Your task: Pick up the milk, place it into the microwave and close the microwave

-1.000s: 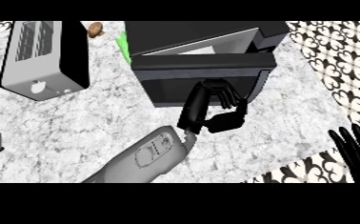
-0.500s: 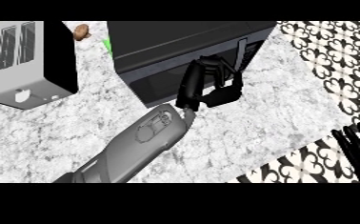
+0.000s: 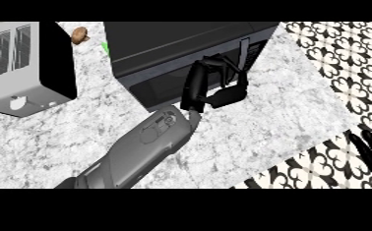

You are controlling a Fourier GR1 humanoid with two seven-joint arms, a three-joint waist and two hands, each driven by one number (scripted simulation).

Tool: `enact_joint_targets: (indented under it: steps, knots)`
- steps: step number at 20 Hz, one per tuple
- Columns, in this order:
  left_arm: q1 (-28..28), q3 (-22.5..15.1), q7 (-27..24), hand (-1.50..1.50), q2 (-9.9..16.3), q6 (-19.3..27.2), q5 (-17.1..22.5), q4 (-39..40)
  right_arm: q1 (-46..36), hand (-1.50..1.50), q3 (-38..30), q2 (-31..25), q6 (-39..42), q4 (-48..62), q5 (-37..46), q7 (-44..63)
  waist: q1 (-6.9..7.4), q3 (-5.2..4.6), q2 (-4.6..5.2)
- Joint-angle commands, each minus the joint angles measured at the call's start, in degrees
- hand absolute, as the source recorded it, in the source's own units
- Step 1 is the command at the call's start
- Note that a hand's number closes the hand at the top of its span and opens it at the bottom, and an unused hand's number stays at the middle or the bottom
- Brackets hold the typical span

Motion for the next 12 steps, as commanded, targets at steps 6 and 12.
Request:
enact_joint_targets:
  steps: [6,12]
  knots:
    - [-4.06,2.06,-3.22,1.50,0.00,-0.77,2.98,5.30,-0.07,-1.50,-1.05,-1.65,2.53,-2.75,-2.53,-0.06,-1.38,0.06,0.65]
    - [-3.99,2.01,-4.97,1.50,0.00,-0.40,4.56,6.15,0.32,-1.50,-2.26,-2.72,2.90,-4.05,-5.17,1.01,-1.96,0.08,0.90]
